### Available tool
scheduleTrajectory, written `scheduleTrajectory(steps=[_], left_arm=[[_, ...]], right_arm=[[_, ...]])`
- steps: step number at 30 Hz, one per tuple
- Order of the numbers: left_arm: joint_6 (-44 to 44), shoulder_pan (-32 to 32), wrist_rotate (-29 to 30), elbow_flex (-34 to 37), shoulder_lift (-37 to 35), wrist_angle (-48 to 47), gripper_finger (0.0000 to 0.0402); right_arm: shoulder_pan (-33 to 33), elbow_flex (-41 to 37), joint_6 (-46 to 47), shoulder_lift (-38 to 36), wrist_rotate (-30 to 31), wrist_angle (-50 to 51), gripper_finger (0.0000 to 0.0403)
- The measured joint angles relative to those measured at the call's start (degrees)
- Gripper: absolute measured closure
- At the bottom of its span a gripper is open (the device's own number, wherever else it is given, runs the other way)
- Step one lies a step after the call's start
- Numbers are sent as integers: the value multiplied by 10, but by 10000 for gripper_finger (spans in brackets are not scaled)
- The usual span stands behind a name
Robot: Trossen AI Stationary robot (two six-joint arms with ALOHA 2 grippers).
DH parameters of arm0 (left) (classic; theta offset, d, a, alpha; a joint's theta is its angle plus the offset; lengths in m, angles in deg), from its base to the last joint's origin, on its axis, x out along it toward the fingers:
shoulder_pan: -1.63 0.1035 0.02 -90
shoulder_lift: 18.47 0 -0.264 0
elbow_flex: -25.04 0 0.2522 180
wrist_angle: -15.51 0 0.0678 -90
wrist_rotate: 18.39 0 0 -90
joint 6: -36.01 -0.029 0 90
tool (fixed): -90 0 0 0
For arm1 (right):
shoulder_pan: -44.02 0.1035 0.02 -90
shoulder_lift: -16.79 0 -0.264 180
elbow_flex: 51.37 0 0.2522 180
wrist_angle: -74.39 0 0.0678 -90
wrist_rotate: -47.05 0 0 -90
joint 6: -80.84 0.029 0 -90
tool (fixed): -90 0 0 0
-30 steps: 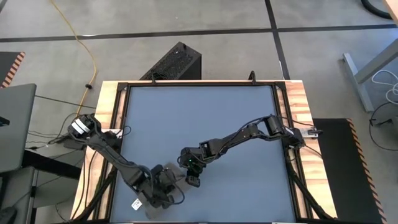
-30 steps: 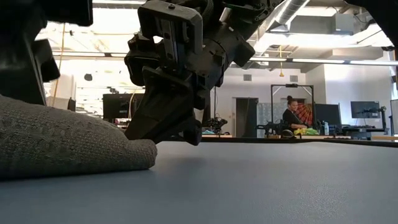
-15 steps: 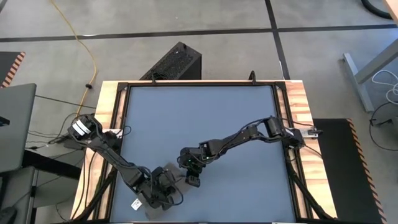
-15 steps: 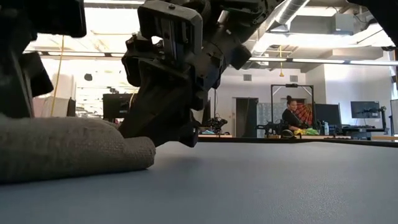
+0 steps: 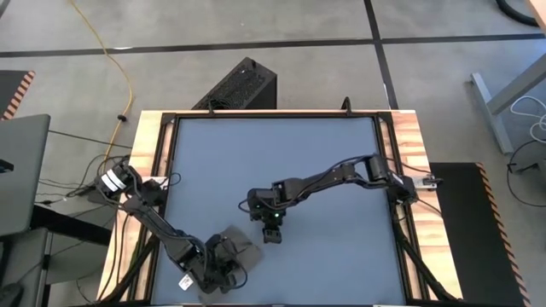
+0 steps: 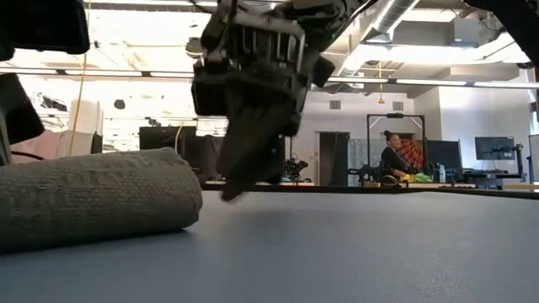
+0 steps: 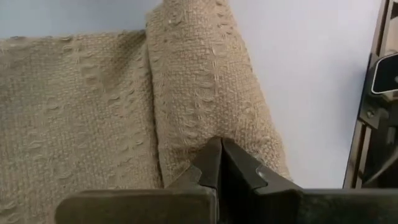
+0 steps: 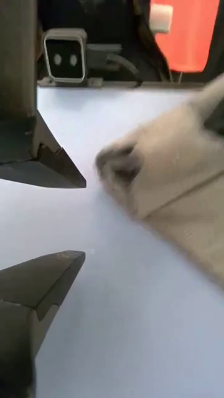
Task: Roll towel into tight, uniform cylinder
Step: Roll the gray towel
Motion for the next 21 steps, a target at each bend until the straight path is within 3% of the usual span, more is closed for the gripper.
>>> scheduleTrajectory(steps=[6, 11, 14, 21], left_arm=[[36, -18, 30, 0, 2, -14, 401], [65, -38, 61, 1, 3, -23, 401], [81, -49, 77, 1, 3, -26, 401], [96, -59, 87, 1, 3, -25, 401]], right_arm=[[1, 0, -75, -37, 4, 27, 203], [40, -13, -185, -68, 70, 11, 203], [78, -38, -231, -77, 102, -60, 203], [141, -64, -342, -65, 278, -173, 203]])
